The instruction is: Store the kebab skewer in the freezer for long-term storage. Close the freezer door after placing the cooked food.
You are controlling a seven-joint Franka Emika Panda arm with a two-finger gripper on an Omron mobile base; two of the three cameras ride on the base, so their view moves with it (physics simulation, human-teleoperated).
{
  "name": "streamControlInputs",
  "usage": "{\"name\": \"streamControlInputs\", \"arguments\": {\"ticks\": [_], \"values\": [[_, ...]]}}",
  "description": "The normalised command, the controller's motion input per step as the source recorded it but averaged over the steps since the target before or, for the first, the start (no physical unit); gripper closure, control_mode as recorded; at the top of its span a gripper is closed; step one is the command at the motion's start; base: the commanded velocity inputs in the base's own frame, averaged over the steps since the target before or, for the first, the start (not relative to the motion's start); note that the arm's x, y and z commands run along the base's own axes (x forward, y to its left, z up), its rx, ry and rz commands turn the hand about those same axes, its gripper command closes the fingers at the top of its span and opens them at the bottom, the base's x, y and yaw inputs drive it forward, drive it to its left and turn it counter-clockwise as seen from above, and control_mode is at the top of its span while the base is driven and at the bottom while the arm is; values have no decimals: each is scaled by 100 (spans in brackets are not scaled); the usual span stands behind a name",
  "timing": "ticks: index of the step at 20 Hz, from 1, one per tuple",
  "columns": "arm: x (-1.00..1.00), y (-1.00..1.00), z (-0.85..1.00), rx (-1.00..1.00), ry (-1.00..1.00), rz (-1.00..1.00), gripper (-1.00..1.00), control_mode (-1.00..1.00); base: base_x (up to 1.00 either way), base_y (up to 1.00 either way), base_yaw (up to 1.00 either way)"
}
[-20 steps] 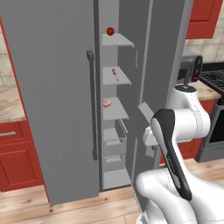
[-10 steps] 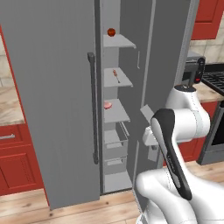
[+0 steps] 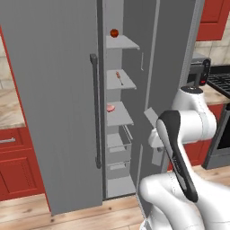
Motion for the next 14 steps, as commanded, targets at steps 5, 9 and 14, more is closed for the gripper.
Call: {"name": "streamControlInputs", "arguments": {"ticks": [5,9,14], "values": [[39,-90,0,1,-5,21,-100,-100,0,0,0],[17,-79,0,0,0,5,-100,-100,0,0,0],[23,-63,0,8,0,4,-100,-100,0,0,0]]}}
